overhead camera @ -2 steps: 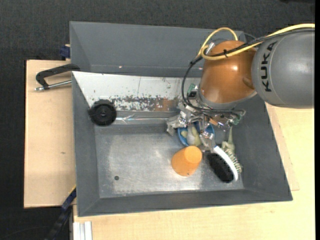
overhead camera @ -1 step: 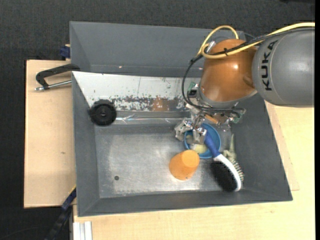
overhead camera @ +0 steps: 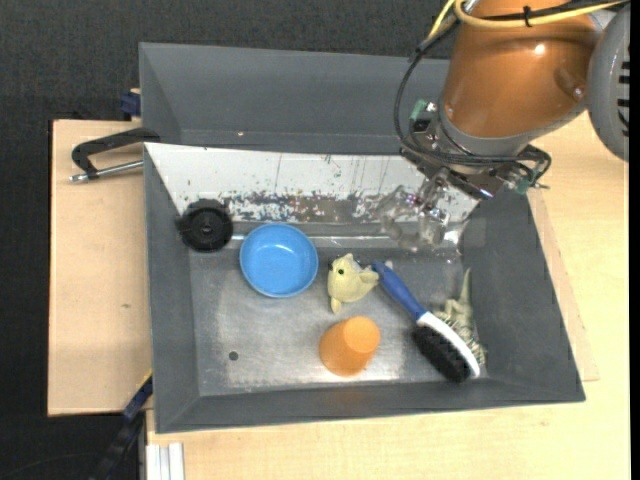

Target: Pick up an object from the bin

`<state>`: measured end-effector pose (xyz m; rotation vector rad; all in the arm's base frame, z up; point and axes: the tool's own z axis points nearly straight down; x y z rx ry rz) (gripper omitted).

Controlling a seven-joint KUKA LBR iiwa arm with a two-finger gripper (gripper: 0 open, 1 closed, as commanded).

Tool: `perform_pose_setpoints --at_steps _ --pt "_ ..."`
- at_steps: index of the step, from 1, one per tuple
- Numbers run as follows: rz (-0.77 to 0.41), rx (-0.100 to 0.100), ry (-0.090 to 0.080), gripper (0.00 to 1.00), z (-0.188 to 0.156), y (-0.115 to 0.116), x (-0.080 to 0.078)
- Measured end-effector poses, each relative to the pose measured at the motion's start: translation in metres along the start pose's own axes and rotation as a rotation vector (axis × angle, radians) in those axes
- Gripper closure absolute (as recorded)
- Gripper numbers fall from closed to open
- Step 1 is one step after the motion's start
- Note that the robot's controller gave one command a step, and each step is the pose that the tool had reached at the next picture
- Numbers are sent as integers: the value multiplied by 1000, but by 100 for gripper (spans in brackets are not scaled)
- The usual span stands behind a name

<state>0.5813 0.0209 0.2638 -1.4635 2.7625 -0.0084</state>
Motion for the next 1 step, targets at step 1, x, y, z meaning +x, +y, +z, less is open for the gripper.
perform_pose_setpoints --at_steps 1 --pt "42 -15 13 100 93 -37 42"
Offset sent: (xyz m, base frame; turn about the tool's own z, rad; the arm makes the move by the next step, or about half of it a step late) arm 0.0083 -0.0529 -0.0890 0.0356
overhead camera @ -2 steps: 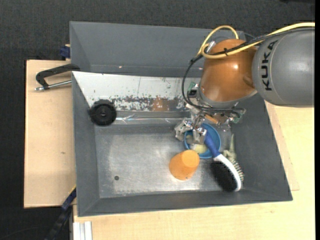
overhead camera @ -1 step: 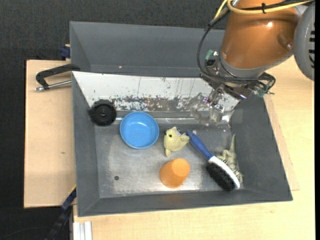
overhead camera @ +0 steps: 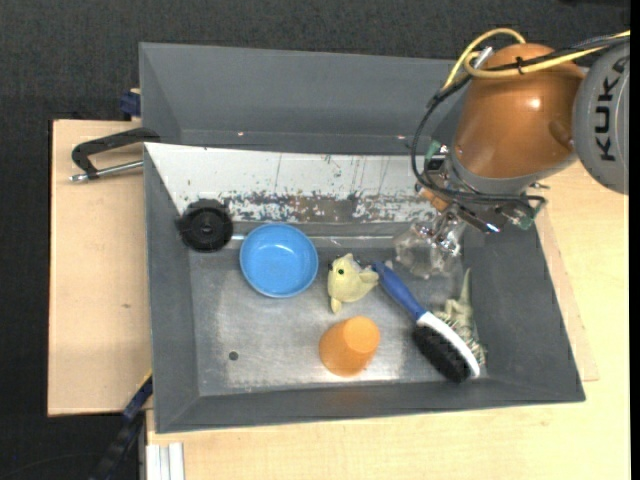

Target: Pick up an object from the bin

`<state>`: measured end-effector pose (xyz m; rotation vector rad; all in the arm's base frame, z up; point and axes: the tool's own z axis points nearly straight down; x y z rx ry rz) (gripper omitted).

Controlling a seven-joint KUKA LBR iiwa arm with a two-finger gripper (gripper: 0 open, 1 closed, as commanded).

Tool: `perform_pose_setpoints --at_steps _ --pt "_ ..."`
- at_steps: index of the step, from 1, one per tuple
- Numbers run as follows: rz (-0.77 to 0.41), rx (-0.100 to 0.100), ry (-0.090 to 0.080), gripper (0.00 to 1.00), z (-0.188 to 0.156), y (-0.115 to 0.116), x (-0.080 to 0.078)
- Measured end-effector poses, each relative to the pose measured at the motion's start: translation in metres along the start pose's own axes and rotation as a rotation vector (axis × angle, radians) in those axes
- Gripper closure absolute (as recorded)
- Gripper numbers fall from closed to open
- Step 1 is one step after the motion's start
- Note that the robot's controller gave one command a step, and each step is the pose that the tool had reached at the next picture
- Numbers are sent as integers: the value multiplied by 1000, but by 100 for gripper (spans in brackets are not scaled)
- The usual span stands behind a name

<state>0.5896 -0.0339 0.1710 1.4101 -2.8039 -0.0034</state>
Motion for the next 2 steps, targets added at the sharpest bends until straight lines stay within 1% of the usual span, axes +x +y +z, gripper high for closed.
perform_pose_setpoints --at_steps 1,2 --pt "-4 5 -5 0 -5 1 -3" --pt "469 2 -6 0 77 61 -2"
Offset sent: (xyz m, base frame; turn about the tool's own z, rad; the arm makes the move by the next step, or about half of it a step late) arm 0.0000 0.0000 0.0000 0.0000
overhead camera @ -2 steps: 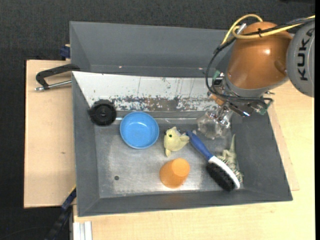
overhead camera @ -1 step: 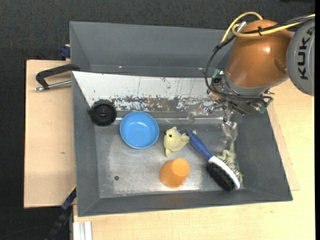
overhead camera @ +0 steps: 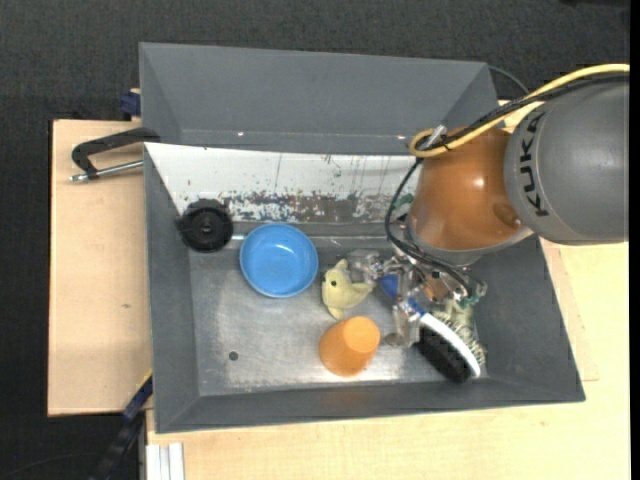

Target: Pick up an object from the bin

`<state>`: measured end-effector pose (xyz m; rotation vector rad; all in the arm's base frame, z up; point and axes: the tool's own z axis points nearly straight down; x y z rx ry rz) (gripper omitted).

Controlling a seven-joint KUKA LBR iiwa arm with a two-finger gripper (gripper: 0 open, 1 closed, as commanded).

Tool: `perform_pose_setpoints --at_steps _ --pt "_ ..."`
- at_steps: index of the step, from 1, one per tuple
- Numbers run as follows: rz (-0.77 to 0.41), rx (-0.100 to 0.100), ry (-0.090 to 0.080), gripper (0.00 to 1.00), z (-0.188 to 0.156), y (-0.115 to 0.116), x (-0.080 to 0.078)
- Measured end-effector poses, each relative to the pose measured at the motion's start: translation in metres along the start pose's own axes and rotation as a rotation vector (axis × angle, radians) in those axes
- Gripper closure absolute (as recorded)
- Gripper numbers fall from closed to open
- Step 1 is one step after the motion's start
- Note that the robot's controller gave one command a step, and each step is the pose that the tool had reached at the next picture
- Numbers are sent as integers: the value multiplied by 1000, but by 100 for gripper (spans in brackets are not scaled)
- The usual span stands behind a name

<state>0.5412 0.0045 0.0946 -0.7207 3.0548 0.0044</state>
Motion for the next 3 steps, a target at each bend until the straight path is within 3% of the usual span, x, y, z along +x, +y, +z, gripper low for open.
perform_pose_setpoints --at_steps 1,2,3 --pt "149 1 2 0 2 32 -14" --pt "569 4 -2 0 20 -18 -14" --pt "566 4 -3 100 19 -17 -15"
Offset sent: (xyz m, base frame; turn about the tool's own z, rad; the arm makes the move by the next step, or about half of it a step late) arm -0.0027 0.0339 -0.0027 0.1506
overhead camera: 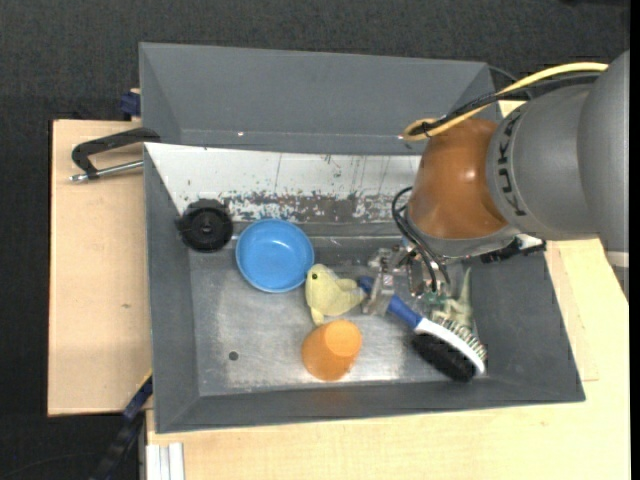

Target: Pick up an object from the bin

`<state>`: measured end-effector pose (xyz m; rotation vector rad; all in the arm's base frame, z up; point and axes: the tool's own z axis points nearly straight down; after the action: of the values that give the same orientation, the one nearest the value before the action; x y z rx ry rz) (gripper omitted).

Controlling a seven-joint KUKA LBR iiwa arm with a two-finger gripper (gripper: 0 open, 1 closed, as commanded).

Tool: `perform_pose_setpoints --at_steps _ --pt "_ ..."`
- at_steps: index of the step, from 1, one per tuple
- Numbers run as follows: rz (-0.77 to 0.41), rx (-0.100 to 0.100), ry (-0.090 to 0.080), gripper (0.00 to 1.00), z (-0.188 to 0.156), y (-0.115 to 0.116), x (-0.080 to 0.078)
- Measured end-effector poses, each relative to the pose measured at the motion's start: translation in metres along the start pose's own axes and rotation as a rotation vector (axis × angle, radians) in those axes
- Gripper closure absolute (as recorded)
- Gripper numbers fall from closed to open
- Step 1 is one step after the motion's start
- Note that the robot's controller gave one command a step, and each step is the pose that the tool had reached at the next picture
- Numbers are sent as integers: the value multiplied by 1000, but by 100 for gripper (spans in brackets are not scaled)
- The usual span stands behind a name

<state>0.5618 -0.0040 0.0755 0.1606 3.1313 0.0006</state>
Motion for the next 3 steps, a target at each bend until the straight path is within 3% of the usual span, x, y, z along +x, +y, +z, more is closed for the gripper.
perform_pose_setpoints --at_steps 1,2,3 --pt "-30 -3 -9 100 -103 17 -20" --pt "-53 -2 -6 100 -144 37 -27" --pt "-197 -2 8 100 8 38 -19"
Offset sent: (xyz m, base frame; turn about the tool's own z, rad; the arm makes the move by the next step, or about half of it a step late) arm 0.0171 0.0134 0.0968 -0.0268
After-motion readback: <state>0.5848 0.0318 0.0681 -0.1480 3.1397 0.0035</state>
